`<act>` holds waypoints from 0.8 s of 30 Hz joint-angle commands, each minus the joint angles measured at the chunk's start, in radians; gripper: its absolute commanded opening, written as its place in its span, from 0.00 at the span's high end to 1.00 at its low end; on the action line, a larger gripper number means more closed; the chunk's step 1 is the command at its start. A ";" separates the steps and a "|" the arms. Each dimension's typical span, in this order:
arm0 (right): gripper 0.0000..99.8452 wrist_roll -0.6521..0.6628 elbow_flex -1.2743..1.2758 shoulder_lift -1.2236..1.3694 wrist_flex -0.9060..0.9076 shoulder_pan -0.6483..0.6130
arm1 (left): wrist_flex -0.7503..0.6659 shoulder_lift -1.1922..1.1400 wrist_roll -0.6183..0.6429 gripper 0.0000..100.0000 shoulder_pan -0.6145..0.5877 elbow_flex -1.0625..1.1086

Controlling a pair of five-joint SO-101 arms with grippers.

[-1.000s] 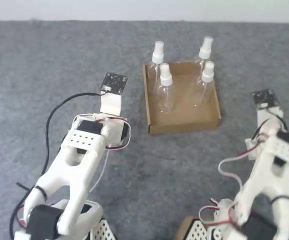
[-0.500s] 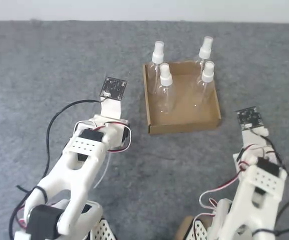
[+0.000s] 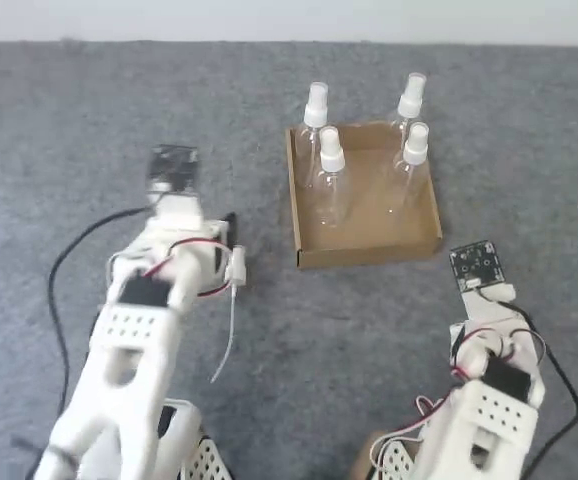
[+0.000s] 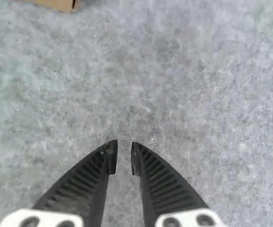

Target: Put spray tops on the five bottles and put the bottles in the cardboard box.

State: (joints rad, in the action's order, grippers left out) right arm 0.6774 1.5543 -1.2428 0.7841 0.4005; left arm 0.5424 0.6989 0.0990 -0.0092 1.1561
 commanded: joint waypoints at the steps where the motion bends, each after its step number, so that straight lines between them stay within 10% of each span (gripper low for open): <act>1: 0.99 -0.012 0.028 -0.142 0.041 -0.004 | -0.018 0.319 0.012 0.83 -0.051 0.085; 24: 0.99 -0.005 0.129 -0.550 0.492 0.013 | 0.107 1.120 0.003 0.83 -0.239 0.529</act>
State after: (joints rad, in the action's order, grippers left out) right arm 0.6774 1.6648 -1.7937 1.2259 0.4020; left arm 0.5854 1.7960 0.1036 -0.1765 1.6916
